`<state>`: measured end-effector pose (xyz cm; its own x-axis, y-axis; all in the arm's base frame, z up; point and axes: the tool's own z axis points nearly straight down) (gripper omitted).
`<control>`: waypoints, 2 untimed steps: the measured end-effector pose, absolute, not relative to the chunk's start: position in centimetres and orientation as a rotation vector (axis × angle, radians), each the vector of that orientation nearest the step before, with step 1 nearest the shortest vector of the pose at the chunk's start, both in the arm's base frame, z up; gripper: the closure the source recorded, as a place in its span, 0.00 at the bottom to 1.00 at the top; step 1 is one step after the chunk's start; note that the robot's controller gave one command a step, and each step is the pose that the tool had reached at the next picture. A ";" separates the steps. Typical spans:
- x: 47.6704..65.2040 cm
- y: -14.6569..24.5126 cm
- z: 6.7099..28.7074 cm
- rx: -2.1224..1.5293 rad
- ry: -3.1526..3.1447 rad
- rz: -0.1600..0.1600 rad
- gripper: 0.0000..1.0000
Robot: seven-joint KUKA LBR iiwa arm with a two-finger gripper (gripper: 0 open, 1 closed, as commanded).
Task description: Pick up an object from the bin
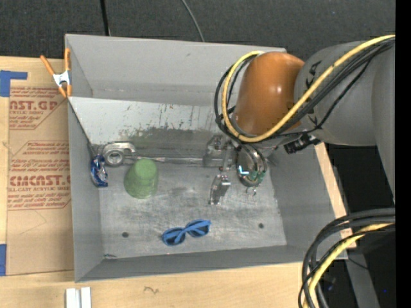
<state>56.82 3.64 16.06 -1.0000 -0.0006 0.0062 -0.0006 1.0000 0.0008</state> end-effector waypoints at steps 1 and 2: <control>49.8 7.9 7.1 0.305 -3.133 0.000 0.00; 48.3 8.5 10.0 0.418 -3.115 -0.001 0.00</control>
Offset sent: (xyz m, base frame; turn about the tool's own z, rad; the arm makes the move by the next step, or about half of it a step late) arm -0.0716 0.0417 -0.0906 -0.1916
